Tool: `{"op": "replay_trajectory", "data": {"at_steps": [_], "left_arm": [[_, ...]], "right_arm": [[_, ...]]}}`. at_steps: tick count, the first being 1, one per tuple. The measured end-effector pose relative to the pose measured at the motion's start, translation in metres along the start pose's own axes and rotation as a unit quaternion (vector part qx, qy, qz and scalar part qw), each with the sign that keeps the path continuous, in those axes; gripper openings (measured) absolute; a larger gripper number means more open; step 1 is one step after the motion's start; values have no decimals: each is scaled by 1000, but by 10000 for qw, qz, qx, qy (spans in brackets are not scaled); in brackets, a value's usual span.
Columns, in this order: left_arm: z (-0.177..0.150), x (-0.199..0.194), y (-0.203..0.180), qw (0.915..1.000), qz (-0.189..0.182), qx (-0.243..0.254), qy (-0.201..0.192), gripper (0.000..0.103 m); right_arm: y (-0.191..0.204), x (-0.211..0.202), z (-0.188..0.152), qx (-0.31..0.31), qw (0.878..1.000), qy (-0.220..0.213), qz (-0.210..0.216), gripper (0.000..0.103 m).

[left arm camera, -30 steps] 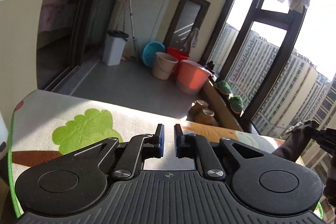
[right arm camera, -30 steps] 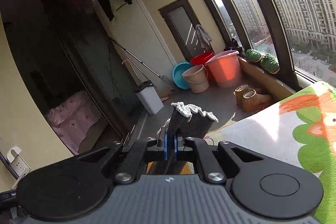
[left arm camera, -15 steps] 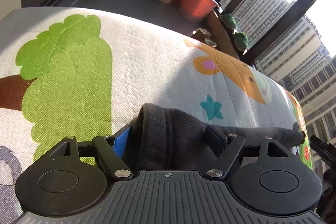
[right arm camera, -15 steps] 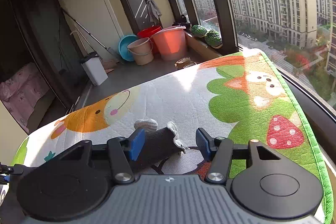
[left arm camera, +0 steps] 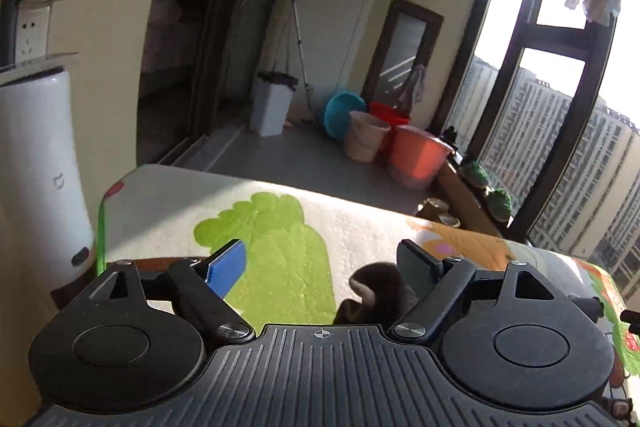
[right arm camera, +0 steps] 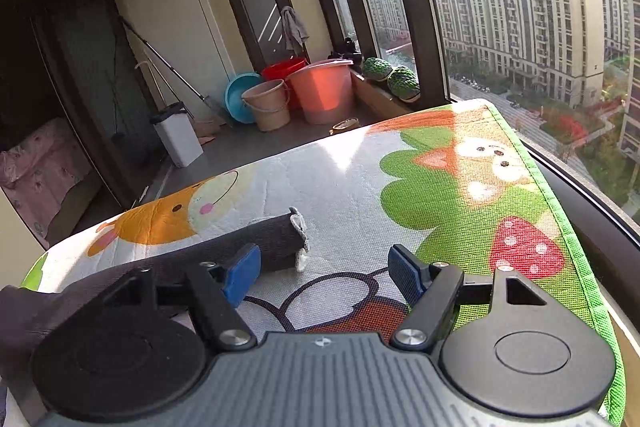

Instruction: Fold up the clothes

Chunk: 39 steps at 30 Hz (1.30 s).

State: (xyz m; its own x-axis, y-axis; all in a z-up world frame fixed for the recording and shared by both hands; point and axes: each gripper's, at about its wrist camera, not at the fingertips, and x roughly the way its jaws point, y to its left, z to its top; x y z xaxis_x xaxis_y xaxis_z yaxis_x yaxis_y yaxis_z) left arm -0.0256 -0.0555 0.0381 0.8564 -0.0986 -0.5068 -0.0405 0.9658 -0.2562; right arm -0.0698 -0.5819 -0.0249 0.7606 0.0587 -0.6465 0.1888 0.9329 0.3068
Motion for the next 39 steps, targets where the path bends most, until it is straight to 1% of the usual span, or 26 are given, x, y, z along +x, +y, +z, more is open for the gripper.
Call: {"op": "replay_trajectory", "data": {"at_steps": [2, 4, 6, 9, 10, 11, 12, 14, 15, 17, 18, 20, 21, 22, 23, 25, 26, 27, 29, 32, 33, 34, 35, 37, 38, 39], "left_arm": [[2, 0, 4, 9977, -630, -112, 242, 85], [-3, 1, -11, 9907, -1267, 276, 415, 88], [-17, 13, -29, 9801, -1718, 618, 785, 91], [-53, 33, -48, 9707, -1494, 949, 1628, 90], [-65, 43, -47, 9640, -1438, 883, 2055, 88], [-79, 46, -38, 9562, -1448, 664, 2456, 89], [-88, 35, -34, 9599, -1494, 738, 2253, 92], [-95, 15, -31, 9538, -1535, 821, 2449, 92], [-96, 9, -28, 9504, -1601, 663, 2582, 92], [-106, -13, -14, 9378, -1746, 232, 2990, 93], [-107, -19, -10, 9326, -1801, 148, 3125, 93], [-103, -32, -4, 9259, -1862, 84, 3285, 92], [-102, -47, 1, 9248, -1951, -6, 3266, 91], [-91, -54, 4, 9317, -2022, -53, 3017, 92], [-80, -63, 6, 9432, -1998, -23, 2654, 93], [-45, -62, 8, 9670, -1649, 40, 1943, 94], [-28, -50, 10, 9742, -1455, -53, 1724, 94], [-12, -31, 13, 9777, -1277, -224, 1653, 95], [10, 17, 23, 9743, -944, -694, 1924, 95], [19, 84, 38, 9513, -528, -1288, 2749, 95], [18, 95, 40, 9443, -527, -1357, 2952, 95], [16, 105, 41, 9376, -518, -1409, 3137, 88], [17, 108, 36, 9397, -438, -1276, 3143, 83], [25, 92, 13, 9605, -428, -566, 2690, 35], [29, 83, 1, 9691, -432, -192, 2421, 35], [30, 57, -17, 9814, -540, 355, 1806, 34]], "right_arm": [[10, 0, -2, -80, 9999, 0, 153, 72], [21, 0, -2, -143, 9995, 12, 284, 72], [31, 2, -4, -184, 9989, 61, 421, 72], [47, 3, -9, -305, 9976, 189, 597, 74], [51, 3, -12, -344, 9971, 231, 640, 74], [52, 1, -14, -375, 9966, 250, 689, 75], [54, 0, -16, -406, 9961, 267, 738, 76], [53, -3, -16, -414, 9959, 258, 763, 78], [52, -4, -16, -408, 9959, 253, 766, 79], [50, -4, -16, -347, 9958, 274, 800, 79], [50, -4, -16, -325, 9956, 293, 834, 79], [52, -3, -17, -288, 9945, 348, 940, 79], [54, -2, -17, -284, 9941, 369, 975, 79], [56, 0, -17, -304, 9937, 382, 1005, 79], [58, 3, -17, -327, 9933, 394, 1034, 79], [64, 6, -17, -331, 9929, 402, 1071, 80], [66, 8, -18, -300, 9924, 405, 1120, 80], [69, 9, -20, -265, 9919, 407, 1172, 80], [72, 9, -23, -217, 9909, 393, 1267, 81], [73, 6, -30, -210, 9899, 324, 1362, 83], [72, 4, -32, -197, 9897, 298, 1383, 84], [70, 3, -34, -184, 9896, 272, 1404, 84], [68, 2, -35, -171, 9893, 246, 1424, 86], [61, 3, -37, -6, 9895, 263, 1419, 87], [58, 5, -37, 71, 9900, 285, 1382, 87], [55, 5, -37, 126, 9902, 277, 1362, 87]]}}
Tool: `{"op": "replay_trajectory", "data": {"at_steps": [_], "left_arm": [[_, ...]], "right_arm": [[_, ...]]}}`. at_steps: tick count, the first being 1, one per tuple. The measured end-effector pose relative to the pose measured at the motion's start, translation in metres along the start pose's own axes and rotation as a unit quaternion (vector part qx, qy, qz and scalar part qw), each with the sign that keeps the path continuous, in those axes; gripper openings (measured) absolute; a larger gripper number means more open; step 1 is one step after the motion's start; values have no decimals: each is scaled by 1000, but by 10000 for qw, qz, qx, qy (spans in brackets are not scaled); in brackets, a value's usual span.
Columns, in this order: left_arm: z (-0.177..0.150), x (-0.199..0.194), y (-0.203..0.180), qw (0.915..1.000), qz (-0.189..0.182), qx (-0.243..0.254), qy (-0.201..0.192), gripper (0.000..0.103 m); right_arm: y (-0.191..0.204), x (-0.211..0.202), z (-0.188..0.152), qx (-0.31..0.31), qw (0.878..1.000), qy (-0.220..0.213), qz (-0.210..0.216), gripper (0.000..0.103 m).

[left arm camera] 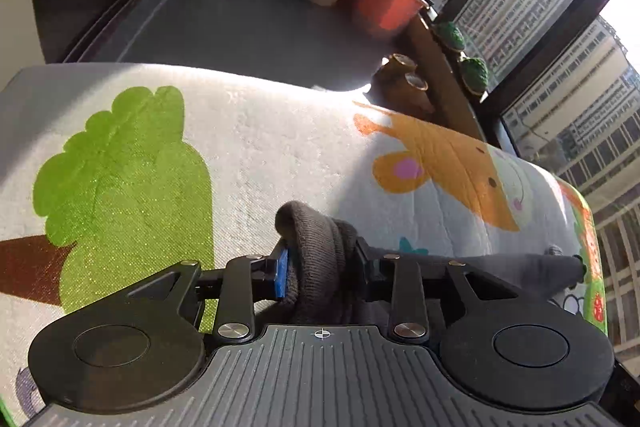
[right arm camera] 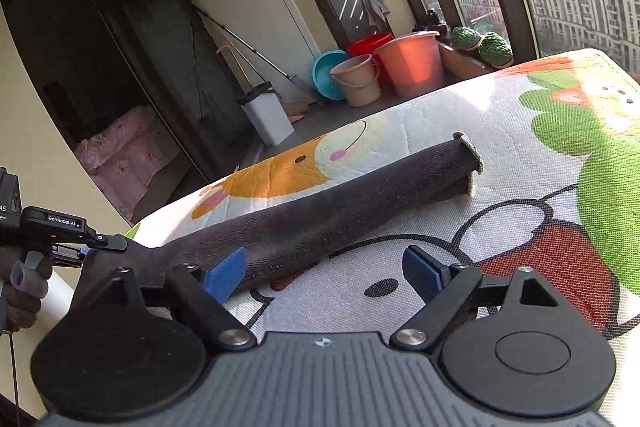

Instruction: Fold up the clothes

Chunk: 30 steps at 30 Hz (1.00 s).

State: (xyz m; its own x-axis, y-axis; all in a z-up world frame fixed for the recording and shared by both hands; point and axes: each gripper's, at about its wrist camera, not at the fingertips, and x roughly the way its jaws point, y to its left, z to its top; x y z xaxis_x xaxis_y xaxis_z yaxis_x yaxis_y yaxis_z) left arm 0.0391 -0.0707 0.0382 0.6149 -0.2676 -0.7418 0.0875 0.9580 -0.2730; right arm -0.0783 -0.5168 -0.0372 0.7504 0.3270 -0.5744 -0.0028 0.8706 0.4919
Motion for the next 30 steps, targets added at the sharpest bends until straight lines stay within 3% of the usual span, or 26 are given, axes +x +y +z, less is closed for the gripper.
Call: {"op": "replay_trajectory", "data": {"at_steps": [1, 2, 3, 5, 7, 8, 9, 11, 13, 16, 18, 20, 21, 22, 23, 25, 28, 30], "left_arm": [[-7, -23, -21, 9965, 21, 585, -600, 34], [-15, -45, -41, 9859, 59, 1157, -1204, 34], [-31, -66, -55, 9682, 269, 1625, -1881, 34], [-69, -102, -74, 9143, 847, 2304, -3223, 46], [-88, -102, -66, 8892, 1624, 2103, -3724, 87], [-82, -96, -53, 8955, 1809, 1875, -3608, 96], [-76, -94, -33, 9135, 1894, 1415, -3310, 95], [-65, -89, 6, 9405, 2021, 488, -2689, 95], [-66, -94, 28, 9632, 1485, -152, -2236, 95], [-79, -88, 25, 9839, 712, -218, -1623, 95], [-90, -81, 23, 9911, 461, -126, -1243, 95], [-101, -67, 20, 9940, 459, -70, -995, 95], [-102, -59, 18, 9948, 467, -134, -895, 95], [-103, -53, 19, 9958, 411, -223, -787, 95], [-102, -47, 19, 9966, 326, -323, -687, 95], [-103, -42, 21, 9970, 195, -498, -564, 96], [-102, -43, 25, 9968, 161, -532, -577, 96], [-102, -44, 30, 9963, 121, -617, -579, 97]], "right_arm": [[-3, 0, 1, 50, 10000, -19, -17, 87], [-4, -4, 1, 56, 9999, -94, 7, 87], [-5, -6, 1, 28, 9999, -154, 16, 87], [-5, -11, 4, -128, 9994, -304, -74, 87], [-6, -15, 8, -294, 9985, -378, -269, 87], [-7, -16, 10, -325, 9981, -393, -335, 87], [-9, -18, 13, -344, 9976, -413, -431, 87], [-14, -20, 21, -352, 9960, -469, -680, 87], [-18, -22, 29, -331, 9939, -559, -891, 86], [-28, -10, 43, -97, 9947, -496, -890, 80], [-35, -2, 51, 63, 9951, -450, -882, 80], [-44, 24, 57, 364, 9957, -201, -826, 79], [-49, 42, 60, 512, 9958, 23, -763, 75], [-52, 55, 62, 605, 9954, 223, -709, 38], [-53, 72, 64, 749, 9935, 542, -668, 19], [-42, 81, 73, 865, 9925, 646, -577, 16], [2, 45, 99, 73, 9997, -220, -105, 16], [30, 7, 111, -616, 9932, -976, 168, 18]]}}
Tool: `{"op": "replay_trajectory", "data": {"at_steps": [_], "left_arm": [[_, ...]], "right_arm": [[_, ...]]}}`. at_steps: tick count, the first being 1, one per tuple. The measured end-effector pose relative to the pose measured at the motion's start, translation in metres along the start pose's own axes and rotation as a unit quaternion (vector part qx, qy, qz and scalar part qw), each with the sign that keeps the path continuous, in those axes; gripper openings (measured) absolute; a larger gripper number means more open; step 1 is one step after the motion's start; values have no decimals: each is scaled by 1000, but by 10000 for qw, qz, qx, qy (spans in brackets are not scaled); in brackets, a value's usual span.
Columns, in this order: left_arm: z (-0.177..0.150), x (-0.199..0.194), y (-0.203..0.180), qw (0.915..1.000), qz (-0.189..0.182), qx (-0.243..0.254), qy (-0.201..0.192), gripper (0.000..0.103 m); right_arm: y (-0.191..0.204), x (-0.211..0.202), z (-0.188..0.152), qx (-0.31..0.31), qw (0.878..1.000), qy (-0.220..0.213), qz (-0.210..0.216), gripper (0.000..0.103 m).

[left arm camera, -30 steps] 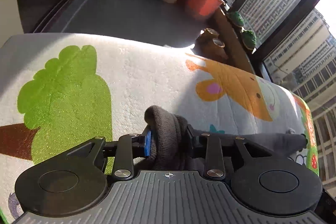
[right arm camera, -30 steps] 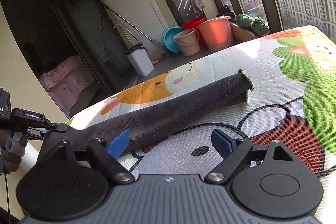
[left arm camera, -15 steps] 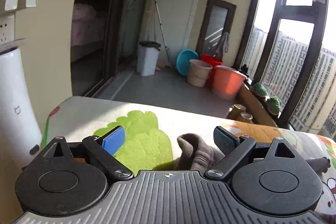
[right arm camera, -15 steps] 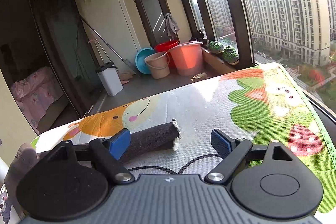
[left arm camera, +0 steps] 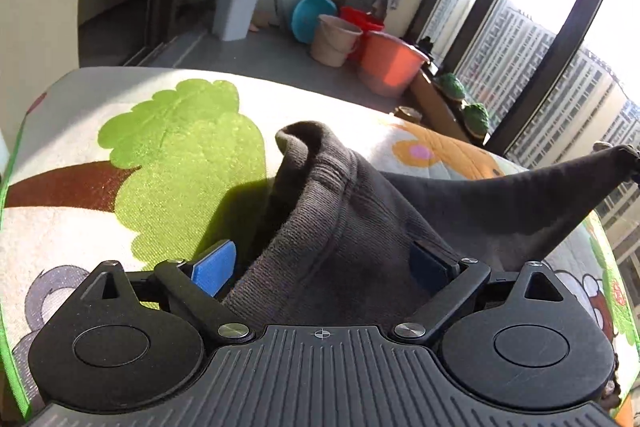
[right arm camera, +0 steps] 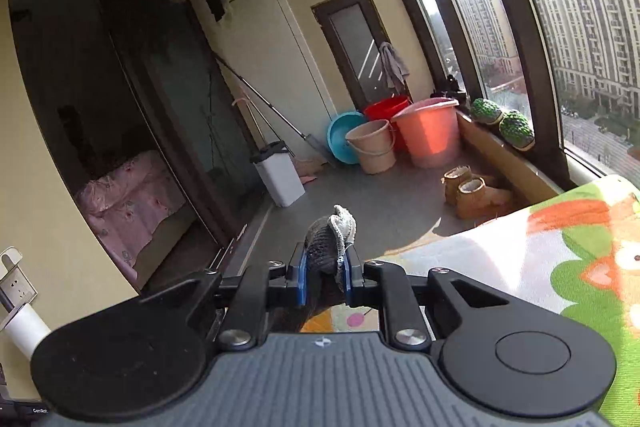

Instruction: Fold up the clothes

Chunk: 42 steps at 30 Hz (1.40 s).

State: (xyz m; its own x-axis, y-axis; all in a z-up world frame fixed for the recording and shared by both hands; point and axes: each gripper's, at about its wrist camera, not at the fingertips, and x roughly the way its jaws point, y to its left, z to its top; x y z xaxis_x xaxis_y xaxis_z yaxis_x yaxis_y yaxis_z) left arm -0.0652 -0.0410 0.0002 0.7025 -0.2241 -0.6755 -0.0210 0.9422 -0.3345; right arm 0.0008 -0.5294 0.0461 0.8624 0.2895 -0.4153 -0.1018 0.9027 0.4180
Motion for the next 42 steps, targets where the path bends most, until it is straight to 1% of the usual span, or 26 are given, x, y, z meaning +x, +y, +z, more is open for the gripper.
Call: {"op": "replay_trajectory", "data": {"at_steps": [1, 2, 4, 7, 9, 11, 13, 16, 17, 18, 19, 20, 21, 22, 26, 29, 30, 31, 32, 33, 35, 36, 37, 38, 40, 42], "left_arm": [[0, -1, 2, 10000, -33, -47, 17, 97], [-3, -4, 4, 9999, -79, -78, 27, 97], [-7, -6, 5, 9998, -149, -82, 36, 97], [-13, -14, 8, 9998, -179, -70, -53, 97], [-9, -19, 3, 9993, -301, -3, -206, 97], [-3, -21, -4, 9986, -441, 65, -299, 97], [1, -15, -12, 9981, -537, 154, -269, 97], [-3, -3, -27, 9983, -264, 490, -151, 97], [-4, 3, -32, 9977, -102, 663, -112, 93], [-5, 7, -35, 9964, 92, 845, -75, 59], [-4, 10, -38, 9946, 326, 989, -28, 31], [-5, 7, -36, 9937, 422, 1039, -8, 26], [-8, -1, -29, 9936, 415, 1046, 60, 19], [-7, -8, -23, 9936, 397, 1042, 154, 17], [-24, -39, 0, 9857, 780, 1466, 277, 18], [-26, -59, 3, 9876, 605, 1422, 289, 19], [-25, -64, 3, 9886, 531, 1381, 276, 30], [-18, -65, 2, 9902, 435, 1320, 172, 59], [-11, -66, 0, 9915, 341, 1254, 63, 74], [2, -62, -1, 9929, 252, 1156, -92, 92], [26, -48, -7, 9943, 65, 1026, -271, 94], [41, -34, -13, 9953, -82, 925, -274, 94], [53, -16, -18, 9962, -192, 834, -152, 94], [64, 4, -21, 9969, -230, 753, 35, 94], [79, 43, -29, 9966, -168, 688, 417, 94], [84, 71, -35, 9948, 56, 751, 689, 94]], "right_arm": [[9, -16, 3, -389, 9989, -275, -4, 20], [16, -32, 0, -887, 9949, -441, -186, 26], [12, -48, -22, -1524, 9838, -377, -868, 57], [-13, -55, -60, -1758, 9668, 336, -1822, 59], [-30, -63, -70, -1455, 9664, 623, -2027, 59], [-45, -69, -67, -765, 9750, 759, -1941, 59], [-61, -65, -61, 30, 9827, 831, -1657, 57], [-76, -42, -58, 671, 9834, 906, -1419, 57], [-78, -30, -60, 730, 9823, 960, -1433, 57], [-83, -14, -64, 781, 9808, 1073, -1431, 57], [-86, -4, -67, 817, 9796, 1163, -1419, 52], [-88, 7, -72, 876, 9777, 1278, -1418, 45], [-89, 16, -76, 944, 9755, 1409, -1403, 28], [-88, 21, -80, 980, 9743, 1516, -1348, 20], [-77, 9, -84, 711, 9788, 1502, -1201, 15], [-73, -4, -83, 450, 9760, 1620, -1383, 11], [-71, -7, -83, 214, 9732, 1609, -1629, 11], [-69, -8, -81, -180, 9680, 1500, -2004, 11], [-67, -11, -80, -401, 9646, 1410, -2190, 12], [-66, -11, -76, -465, 9651, 1353, -2193, 13], [-69, -7, -69, -70, 9729, 1356, -1874, 19], [-71, -5, -65, 140, 9758, 1358, -1705, 27], [-71, 2, -63, 241, 9776, 1345, -1603, 34], [-72, 8, -62, 245, 9781, 1322, -1591, 36], [-74, 21, -64, 254, 9784, 1315, -1578, 53], [-78, 31, -68, 448, 9792, 1393, -1404, 54]]}}
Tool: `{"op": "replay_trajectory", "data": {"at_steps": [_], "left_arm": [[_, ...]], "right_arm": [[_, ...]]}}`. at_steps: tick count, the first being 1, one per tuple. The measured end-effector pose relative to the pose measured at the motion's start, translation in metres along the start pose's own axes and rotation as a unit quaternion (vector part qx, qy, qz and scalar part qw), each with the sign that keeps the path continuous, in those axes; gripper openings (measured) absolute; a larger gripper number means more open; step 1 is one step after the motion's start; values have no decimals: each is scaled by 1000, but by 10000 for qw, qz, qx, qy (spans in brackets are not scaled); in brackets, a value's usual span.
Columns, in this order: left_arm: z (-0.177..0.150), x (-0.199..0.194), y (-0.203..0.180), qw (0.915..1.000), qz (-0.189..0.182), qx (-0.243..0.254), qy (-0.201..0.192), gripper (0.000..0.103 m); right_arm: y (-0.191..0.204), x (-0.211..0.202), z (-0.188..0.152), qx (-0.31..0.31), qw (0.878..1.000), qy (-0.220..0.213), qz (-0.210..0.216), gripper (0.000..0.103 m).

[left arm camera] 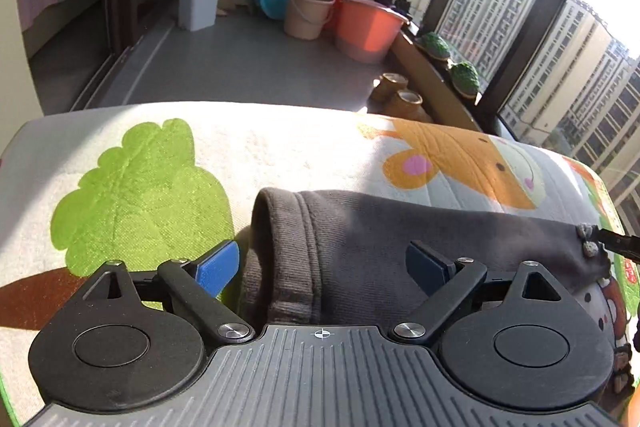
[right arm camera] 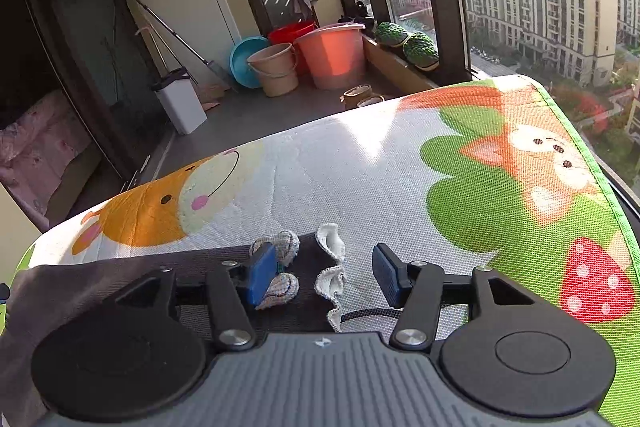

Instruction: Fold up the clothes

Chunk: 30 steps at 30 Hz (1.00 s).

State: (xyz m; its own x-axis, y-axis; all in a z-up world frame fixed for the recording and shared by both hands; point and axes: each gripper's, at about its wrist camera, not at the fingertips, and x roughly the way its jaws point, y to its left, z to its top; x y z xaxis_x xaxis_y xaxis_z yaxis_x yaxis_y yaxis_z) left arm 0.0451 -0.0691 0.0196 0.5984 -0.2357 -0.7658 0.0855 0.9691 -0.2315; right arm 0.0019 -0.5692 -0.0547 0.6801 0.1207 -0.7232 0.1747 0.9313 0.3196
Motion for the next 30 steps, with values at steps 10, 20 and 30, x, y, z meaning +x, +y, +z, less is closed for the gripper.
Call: {"op": "replay_trajectory", "data": {"at_steps": [10, 20, 30], "left_arm": [[1, 4, -1, 9947, 558, 679, -543, 35], [-13, -37, 44, 9925, 800, 77, -923, 61], [-66, -71, 50, 9989, 189, -76, -432, 93]], "right_arm": [[61, 22, 8, -1738, 9844, -246, -124, 7], [67, -1, 36, -1575, 9861, -506, -163, 37], [15, -102, -61, -563, 9942, 533, 748, 56]]}}
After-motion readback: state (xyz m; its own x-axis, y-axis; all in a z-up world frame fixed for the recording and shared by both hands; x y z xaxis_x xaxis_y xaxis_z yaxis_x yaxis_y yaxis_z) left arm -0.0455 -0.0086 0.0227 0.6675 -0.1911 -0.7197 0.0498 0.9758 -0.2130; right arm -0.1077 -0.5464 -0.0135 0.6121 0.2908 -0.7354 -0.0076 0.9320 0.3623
